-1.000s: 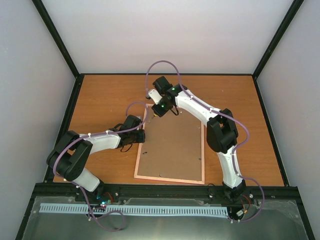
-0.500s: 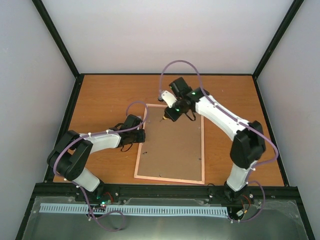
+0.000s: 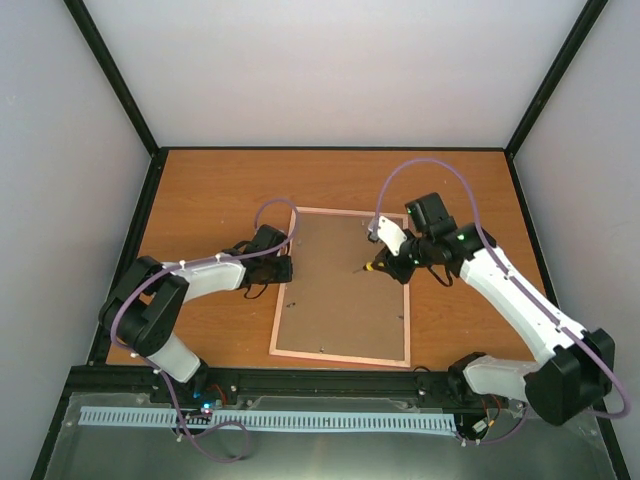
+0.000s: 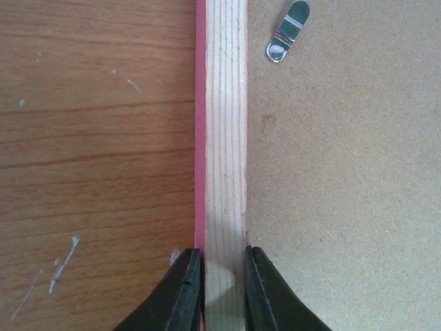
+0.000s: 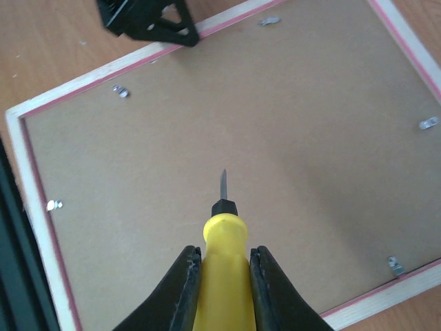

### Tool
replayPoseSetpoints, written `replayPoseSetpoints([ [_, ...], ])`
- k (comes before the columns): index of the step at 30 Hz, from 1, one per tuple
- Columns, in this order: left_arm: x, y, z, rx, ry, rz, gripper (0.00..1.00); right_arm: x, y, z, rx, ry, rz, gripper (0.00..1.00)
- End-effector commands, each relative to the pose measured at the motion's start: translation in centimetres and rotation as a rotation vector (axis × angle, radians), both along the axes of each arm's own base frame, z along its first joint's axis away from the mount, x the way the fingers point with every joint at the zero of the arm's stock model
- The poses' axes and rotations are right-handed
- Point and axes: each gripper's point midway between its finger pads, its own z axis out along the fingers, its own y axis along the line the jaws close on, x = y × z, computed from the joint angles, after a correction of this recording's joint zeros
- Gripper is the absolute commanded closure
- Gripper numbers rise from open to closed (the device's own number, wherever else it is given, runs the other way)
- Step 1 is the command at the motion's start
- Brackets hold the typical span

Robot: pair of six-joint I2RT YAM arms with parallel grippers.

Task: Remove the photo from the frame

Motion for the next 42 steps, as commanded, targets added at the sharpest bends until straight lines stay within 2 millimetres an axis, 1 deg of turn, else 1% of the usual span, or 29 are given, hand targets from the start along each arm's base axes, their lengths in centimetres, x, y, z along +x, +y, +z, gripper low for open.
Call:
replayPoseSetpoints([
  [1,-1.4,1.5,-0.8,0.085,0.09,0.029,0.81,-3.4,0.0,-0.4,0.041,0.01,0.119,0.97],
  [3,-0.7,1.4,0.2,0.096,0.065,0.026,0.75,-4.9,0.0,-0.7,0.061,0.038,0.16,0.97],
  [5,-0.1,1.3,1.2,0.105,0.046,0.021,0.66,-6.0,0.0,-0.8,0.073,0.056,0.193,0.97],
  [7,0.1,1.3,1.9,0.114,0.041,0.015,0.57,-6.2,-0.2,-0.6,0.072,0.045,0.204,0.97],
  [9,-0.2,1.4,2.5,0.112,0.052,0.02,0.51,-6.1,-0.4,-0.5,0.058,0.025,0.202,0.97],
  [12,-1.7,1.9,3.0,0.105,0.107,0.047,0.48,-6.0,-0.8,-0.7,0.03,0.018,0.199,0.97],
  [15,-4.2,1.9,3.1,0.078,0.165,0.041,0.45,-5.9,-1.1,-1.0,0.011,0.005,0.2,0.97],
  [17,-6.0,1.8,2.7,0.066,0.211,0.024,0.45,-5.8,-1.1,-1.2,0.004,0.0,0.201,0.97],
  [19,-7.5,1.7,2.5,0.068,0.236,0.012,0.45,-5.5,-1.4,-1.5,-0.021,-0.007,0.195,0.97],
  [24,-10.3,0.5,3.0,0.053,0.267,-0.017,0.45,-1.8,-4.5,-3.5,-0.243,-0.119,0.079,0.97],
  [26,-11.3,0.5,3.1,0.05,0.278,-0.008,0.45,-0.5,-5.5,-3.6,-0.288,-0.148,0.05,0.97],
  [28,-12.5,0.7,2.8,0.05,0.313,0.004,0.46,0.5,-6.2,-3.6,-0.297,-0.159,0.025,0.97],
  [31,-14.1,1.8,1.9,0.081,0.38,0.046,0.46,2.0,-7.1,-3.5,-0.318,-0.174,-0.006,0.97],
  [34,-14.8,2.1,1.2,0.082,0.398,0.062,0.46,3.1,-7.9,-3.7,-0.338,-0.18,-0.03,0.97],
  [37,-14.7,1.3,0.7,0.045,0.392,0.032,0.51,3.6,-8.0,-3.7,-0.34,-0.185,-0.035,0.97],
  [41,-14.0,1.5,0.0,0.093,0.368,0.002,0.63,3.6,-8.1,-3.8,-0.347,-0.186,-0.031,0.97],
  [42,-13.6,1.5,0.1,0.109,0.356,-0.002,0.66,3.7,-8.2,-3.8,-0.354,-0.188,-0.032,0.97],
])
